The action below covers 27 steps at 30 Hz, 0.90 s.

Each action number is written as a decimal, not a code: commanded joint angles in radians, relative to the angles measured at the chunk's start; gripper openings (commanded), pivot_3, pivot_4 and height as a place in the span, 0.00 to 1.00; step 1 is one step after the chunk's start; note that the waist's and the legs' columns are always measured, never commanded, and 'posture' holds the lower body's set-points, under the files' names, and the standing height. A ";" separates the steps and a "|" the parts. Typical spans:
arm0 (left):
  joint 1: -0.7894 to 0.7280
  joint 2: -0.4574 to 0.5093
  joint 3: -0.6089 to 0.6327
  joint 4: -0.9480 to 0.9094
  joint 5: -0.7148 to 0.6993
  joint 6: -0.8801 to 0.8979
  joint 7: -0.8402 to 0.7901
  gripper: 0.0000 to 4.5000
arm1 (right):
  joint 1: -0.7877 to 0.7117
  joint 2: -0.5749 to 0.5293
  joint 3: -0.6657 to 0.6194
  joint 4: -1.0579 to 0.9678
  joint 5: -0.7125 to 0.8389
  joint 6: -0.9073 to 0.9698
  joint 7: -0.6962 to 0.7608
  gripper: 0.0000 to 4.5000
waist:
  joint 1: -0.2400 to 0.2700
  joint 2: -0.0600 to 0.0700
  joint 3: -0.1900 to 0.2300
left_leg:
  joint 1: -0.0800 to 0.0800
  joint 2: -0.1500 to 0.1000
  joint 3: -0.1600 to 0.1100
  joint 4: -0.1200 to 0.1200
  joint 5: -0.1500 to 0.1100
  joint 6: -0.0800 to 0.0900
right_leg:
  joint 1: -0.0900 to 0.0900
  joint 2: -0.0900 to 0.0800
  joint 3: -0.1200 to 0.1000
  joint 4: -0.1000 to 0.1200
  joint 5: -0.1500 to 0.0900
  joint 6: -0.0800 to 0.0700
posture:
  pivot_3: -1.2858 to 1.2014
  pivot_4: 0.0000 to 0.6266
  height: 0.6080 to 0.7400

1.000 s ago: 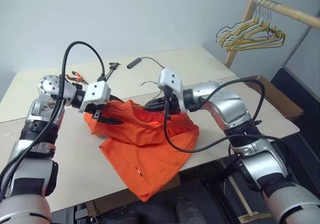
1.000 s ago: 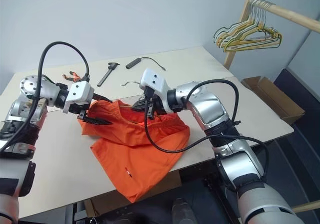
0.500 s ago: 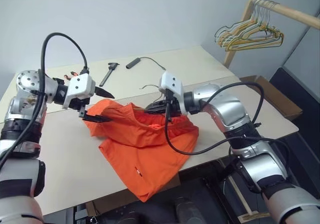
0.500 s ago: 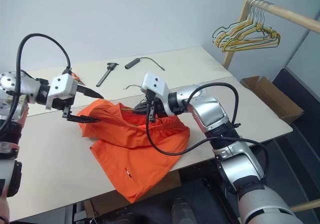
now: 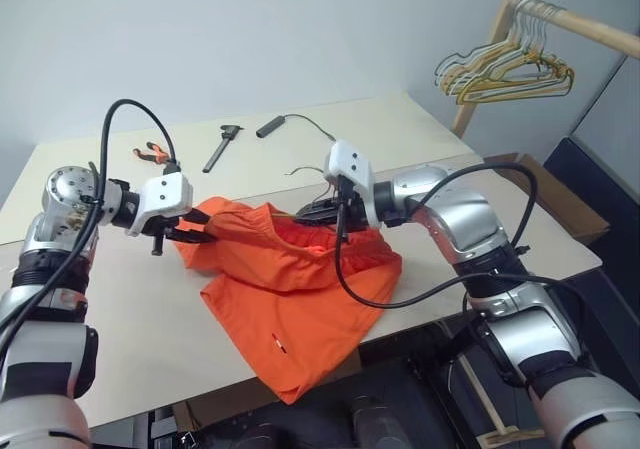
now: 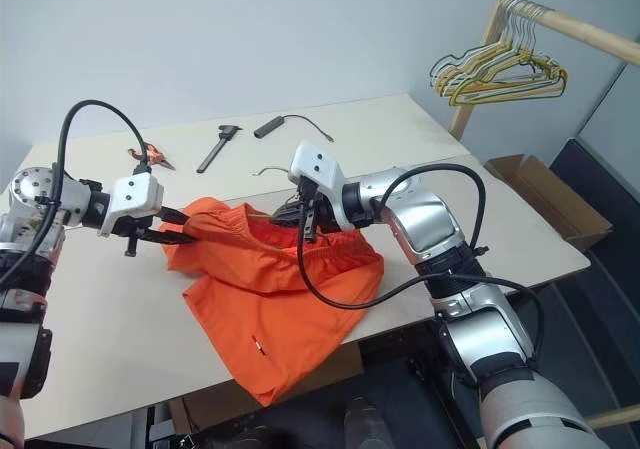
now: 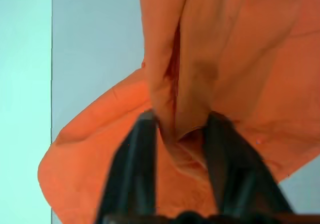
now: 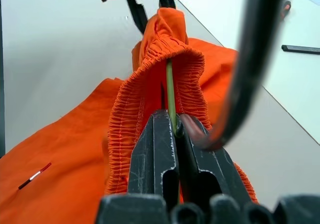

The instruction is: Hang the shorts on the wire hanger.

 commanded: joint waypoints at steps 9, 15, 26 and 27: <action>-0.073 0.042 0.031 -0.002 0.001 -0.032 -0.021 0.01 | 0.014 -0.029 -0.018 -0.051 -0.008 -0.034 0.012 0.00 | -0.002 0.000 0.000 | 0.000 0.000 0.000 0.000 0.000 0.000 | 0.000 0.000 0.000 0.000 0.000 0.000 | 0.46 0.00 1.00; -0.089 0.077 0.051 -0.044 -0.036 -0.020 -0.083 0.01 | 0.046 -0.021 0.012 -0.021 -0.071 -0.085 -0.028 0.00 | -0.004 0.000 0.000 | 0.000 0.000 0.000 0.000 0.000 0.000 | 0.000 0.000 0.000 0.000 0.000 0.000 | 0.47 0.00 1.00; -0.022 0.110 0.016 -0.130 -0.090 0.040 -0.094 0.01 | 0.045 0.020 -0.062 -0.014 0.003 -0.056 -0.048 0.00 | 0.003 0.000 0.000 | 0.000 0.000 0.000 0.000 0.000 0.000 | 0.000 0.000 0.000 0.000 0.000 0.000 | 0.47 0.00 1.00; -0.015 0.104 0.019 -0.135 -0.086 0.050 -0.094 0.06 | 0.044 0.017 -0.063 -0.017 0.005 -0.055 -0.044 0.00 | 0.004 0.000 0.000 | 0.000 0.000 0.000 0.000 0.000 0.000 | 0.000 0.000 0.000 0.000 0.000 0.000 | 0.47 0.00 1.00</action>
